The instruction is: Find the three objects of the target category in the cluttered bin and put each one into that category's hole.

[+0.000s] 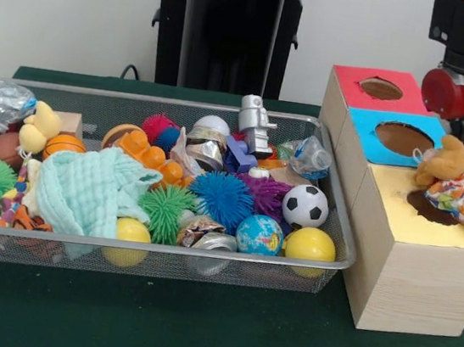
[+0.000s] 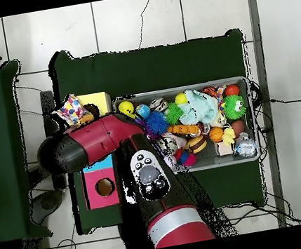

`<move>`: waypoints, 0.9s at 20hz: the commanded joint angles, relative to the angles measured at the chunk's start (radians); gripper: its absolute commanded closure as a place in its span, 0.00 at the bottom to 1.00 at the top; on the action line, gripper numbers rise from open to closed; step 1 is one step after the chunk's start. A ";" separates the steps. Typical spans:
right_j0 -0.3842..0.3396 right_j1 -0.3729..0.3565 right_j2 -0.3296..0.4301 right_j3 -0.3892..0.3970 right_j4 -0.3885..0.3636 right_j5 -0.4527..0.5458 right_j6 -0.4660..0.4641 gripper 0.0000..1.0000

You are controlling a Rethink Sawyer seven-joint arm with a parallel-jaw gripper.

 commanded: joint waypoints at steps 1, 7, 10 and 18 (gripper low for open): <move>-0.119 0.020 -0.010 0.123 -0.058 0.044 -0.027 1.00; -0.201 -0.039 0.038 0.190 -0.096 0.058 -0.124 1.00; -0.224 -0.068 0.044 0.232 -0.127 0.042 -0.133 1.00; -0.248 -0.004 0.016 0.316 -0.254 -0.114 -0.036 1.00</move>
